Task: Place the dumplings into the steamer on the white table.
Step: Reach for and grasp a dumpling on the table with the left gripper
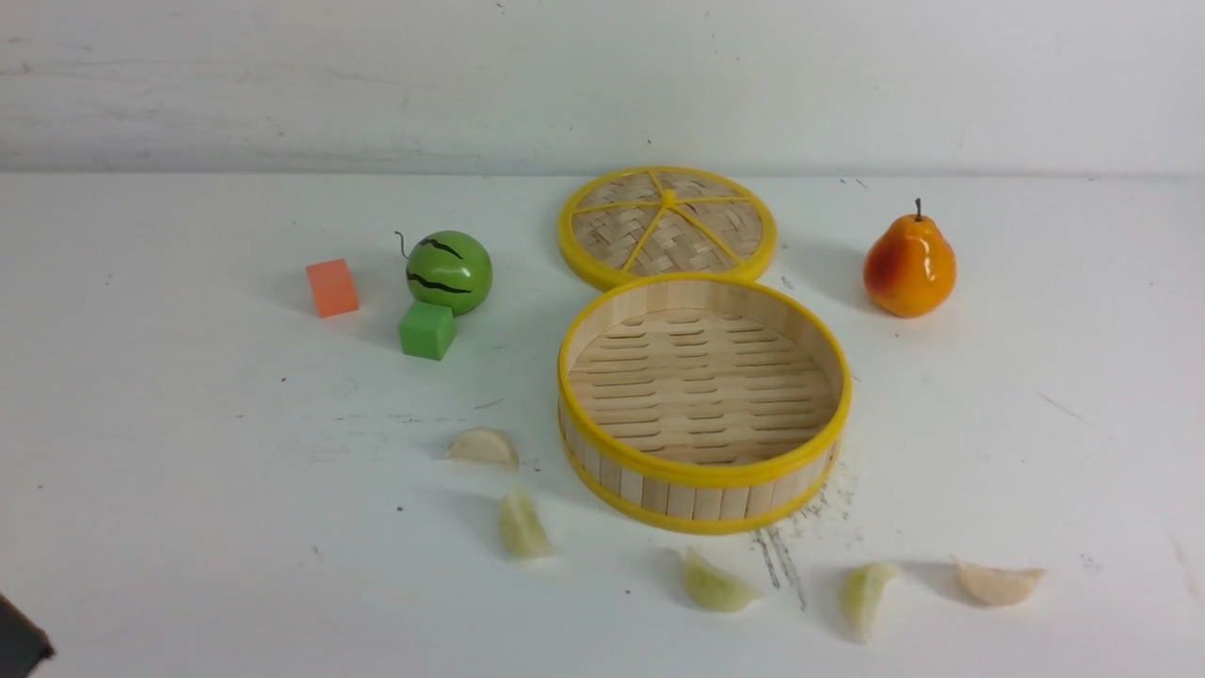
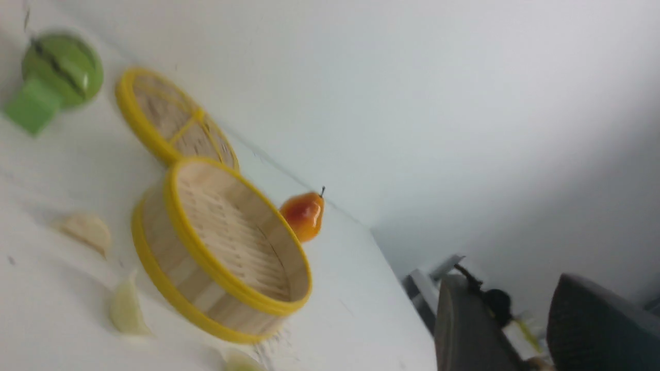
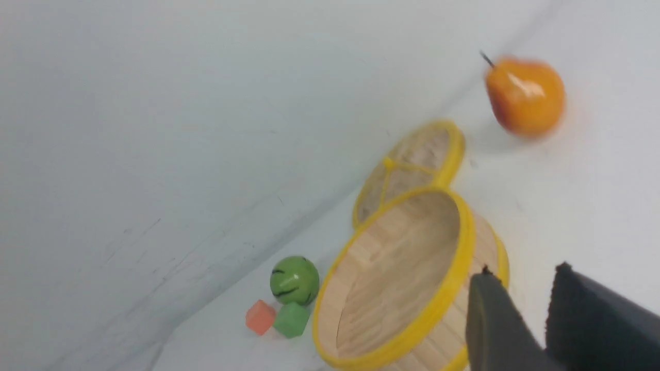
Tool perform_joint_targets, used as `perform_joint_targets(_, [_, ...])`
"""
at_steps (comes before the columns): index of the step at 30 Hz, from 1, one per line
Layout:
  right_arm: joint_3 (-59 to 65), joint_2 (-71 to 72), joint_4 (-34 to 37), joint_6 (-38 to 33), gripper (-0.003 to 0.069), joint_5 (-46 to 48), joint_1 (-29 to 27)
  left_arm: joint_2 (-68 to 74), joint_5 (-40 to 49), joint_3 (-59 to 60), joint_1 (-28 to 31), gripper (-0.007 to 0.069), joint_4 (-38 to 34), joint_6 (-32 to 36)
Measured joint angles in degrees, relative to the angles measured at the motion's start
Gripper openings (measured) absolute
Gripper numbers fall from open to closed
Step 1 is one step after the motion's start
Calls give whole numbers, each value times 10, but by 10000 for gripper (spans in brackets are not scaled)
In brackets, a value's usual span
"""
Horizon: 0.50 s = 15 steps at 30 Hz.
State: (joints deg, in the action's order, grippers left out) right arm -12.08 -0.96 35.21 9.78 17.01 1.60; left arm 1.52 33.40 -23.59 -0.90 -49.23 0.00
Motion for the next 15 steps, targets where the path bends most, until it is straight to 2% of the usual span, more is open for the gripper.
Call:
perform_joint_targets(1, [-11,-6,-2,-24,130,2,0,7,5,-8,0,227,14,0])
perform_joint_targets(2, [-64,-44,-7,-95,51,16,0,52,49,-47,0,195,88,0])
perform_joint_targets(4, [-122,-93,-14,-162,-4,46,0,109,106,-87,0,138,167,0])
perform_joint_targets(6, [-151,-129,-17,-197,-15,67,0,142,139,-108,0,105,210,0])
perform_joint_targets(7, [-194,-178,-23,-248,-20,106,0,195,184,-141,0,50,281,-9])
perform_joint_targets(8, [-222,-217,-26,-269,-20,139,0,225,200,-158,-4,11,322,-16])
perform_joint_targets(9, [-243,-250,-29,-285,-20,168,0,247,212,-170,-10,-15,352,-25])
perform_joint_targets(11, [-261,-284,-31,-296,-20,200,0,267,222,-180,-20,-14,380,-36])
perform_joint_targets(12, [-286,-344,-33,-307,-20,257,0,306,244,-199,-47,-14,420,-60])
perform_joint_targets(13, [-288,-350,-33,-307,-20,263,0,310,244,-201,-51,-14,424,-60])
perform_joint_targets(15, [-303,-411,-35,-310,-20,310,7,363,282,-226,-95,-14,458,-83])
